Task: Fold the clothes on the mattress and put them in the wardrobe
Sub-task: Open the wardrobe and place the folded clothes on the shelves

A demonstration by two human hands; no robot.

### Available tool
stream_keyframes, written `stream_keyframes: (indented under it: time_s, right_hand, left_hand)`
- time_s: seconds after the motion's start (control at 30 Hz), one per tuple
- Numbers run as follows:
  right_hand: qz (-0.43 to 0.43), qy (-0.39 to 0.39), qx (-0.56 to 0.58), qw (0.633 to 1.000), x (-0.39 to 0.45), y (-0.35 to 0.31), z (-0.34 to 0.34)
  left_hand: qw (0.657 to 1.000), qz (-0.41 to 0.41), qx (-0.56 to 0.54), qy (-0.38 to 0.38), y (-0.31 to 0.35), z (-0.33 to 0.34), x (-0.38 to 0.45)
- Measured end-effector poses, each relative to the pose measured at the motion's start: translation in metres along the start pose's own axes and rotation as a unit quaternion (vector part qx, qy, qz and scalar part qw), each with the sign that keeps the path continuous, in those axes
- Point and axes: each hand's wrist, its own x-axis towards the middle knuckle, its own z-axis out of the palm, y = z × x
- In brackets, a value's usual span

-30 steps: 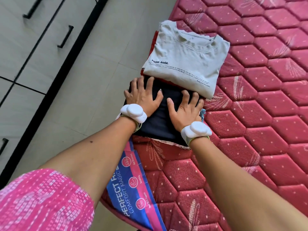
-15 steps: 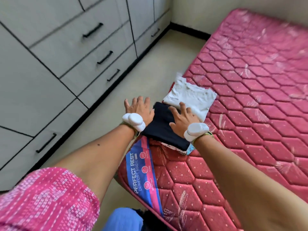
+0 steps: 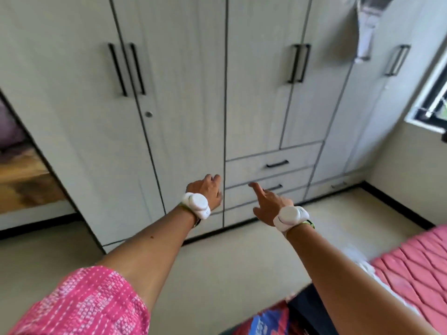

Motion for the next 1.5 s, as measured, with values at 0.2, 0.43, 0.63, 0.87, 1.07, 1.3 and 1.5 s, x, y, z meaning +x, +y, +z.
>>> stream_keyframes:
  time_s: [0.2, 0.43, 0.63, 0.87, 1.07, 1.3, 1.5]
  right_hand:
    - [-0.100, 0.109, 0.096, 0.984, 0.093, -0.113, -0.042]
    - [-0.130, 0.119, 0.402, 0.898, 0.211, -0.222, -0.071]
    - [-0.088, 0.073, 0.543, 0.832, 0.322, -0.294, -0.105]
    - [-0.077, 0.139, 0.477, 0.864, 0.428, -0.343, -0.124]
    - [-0.111, 0.212, 0.538, 0.808, 0.484, -0.366, -0.126]
    - [-0.169, 0.267, 0.525, 0.790, 0.498, -0.373, -0.101]
    - [-0.174, 0.253, 0.522, 0.796, 0.470, -0.360, -0.105]
  left_hand:
    - [0.990, -0.102, -0.079, 0.051, -0.108, -0.048, 0.034]
    - [0.855, -0.195, -0.459, 0.143, -0.221, -0.092, 0.119]
    - [0.880, -0.205, -0.355, 0.239, -0.313, -0.127, 0.200]
    - [0.924, -0.103, 0.154, 0.334, -0.385, -0.118, 0.286]
    - [0.914, -0.054, 0.138, 0.377, -0.411, -0.078, 0.328]
    - [0.893, 0.016, 0.171, 0.416, -0.425, -0.073, 0.331]
    - [0.921, 0.043, 0.161, 0.351, -0.429, -0.083, 0.317]
